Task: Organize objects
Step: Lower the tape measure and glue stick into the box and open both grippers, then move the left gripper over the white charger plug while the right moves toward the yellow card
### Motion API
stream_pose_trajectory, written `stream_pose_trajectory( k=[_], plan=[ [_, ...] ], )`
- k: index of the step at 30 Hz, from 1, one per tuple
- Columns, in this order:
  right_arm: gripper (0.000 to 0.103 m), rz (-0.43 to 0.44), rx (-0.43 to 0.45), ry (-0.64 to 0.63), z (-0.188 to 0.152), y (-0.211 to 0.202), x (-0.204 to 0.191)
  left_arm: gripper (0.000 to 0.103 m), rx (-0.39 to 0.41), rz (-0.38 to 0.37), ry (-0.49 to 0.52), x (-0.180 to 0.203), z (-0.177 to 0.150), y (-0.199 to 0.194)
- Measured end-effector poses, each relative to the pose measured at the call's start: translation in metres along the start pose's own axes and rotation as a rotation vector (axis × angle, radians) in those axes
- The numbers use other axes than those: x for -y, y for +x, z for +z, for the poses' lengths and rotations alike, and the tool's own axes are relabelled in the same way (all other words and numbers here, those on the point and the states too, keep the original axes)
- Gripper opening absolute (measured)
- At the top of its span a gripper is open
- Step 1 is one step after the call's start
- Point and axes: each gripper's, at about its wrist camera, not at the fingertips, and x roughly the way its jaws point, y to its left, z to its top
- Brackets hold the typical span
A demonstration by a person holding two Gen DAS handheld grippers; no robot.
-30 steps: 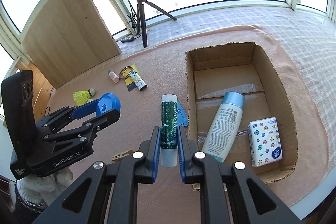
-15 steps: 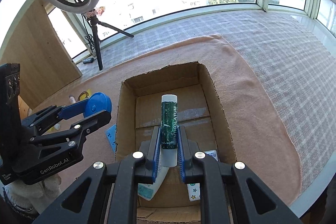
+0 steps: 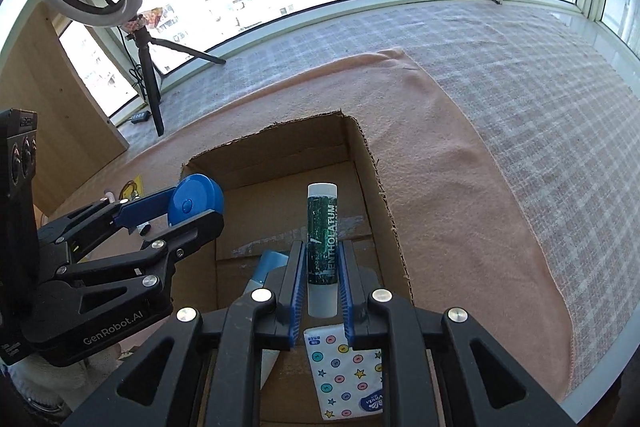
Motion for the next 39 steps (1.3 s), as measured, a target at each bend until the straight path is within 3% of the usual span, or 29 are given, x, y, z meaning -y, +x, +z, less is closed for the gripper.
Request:
stream_pose_trajectory(
  k=[2,4,13,21,30,39],
  plan=[
    [0.049,-0.004,0.0,0.002,0.0,0.0,0.0,0.065,-0.001,0.007,-0.006,-0.002,0.001,0.0],
    [0.056,-0.013,0.018,0.006,-0.001,-0.003,0.001,0.067,0.001,0.012,-0.005,-0.004,0.0,-0.001],
    [0.056,0.011,0.01,0.017,-0.008,-0.007,-0.005,0.067,0.027,0.016,-0.019,-0.021,-0.007,-0.025],
    [0.056,0.087,0.036,0.025,-0.022,-0.025,-0.023,0.067,0.067,0.06,-0.077,-0.073,-0.038,-0.079],
    [0.056,0.19,0.035,-0.012,-0.045,-0.044,-0.063,0.067,0.066,0.118,-0.165,-0.133,-0.105,-0.133],
    [0.056,0.249,-0.002,-0.148,-0.054,-0.04,-0.128,0.067,0.007,0.091,-0.274,-0.16,-0.19,-0.152]
  ],
)
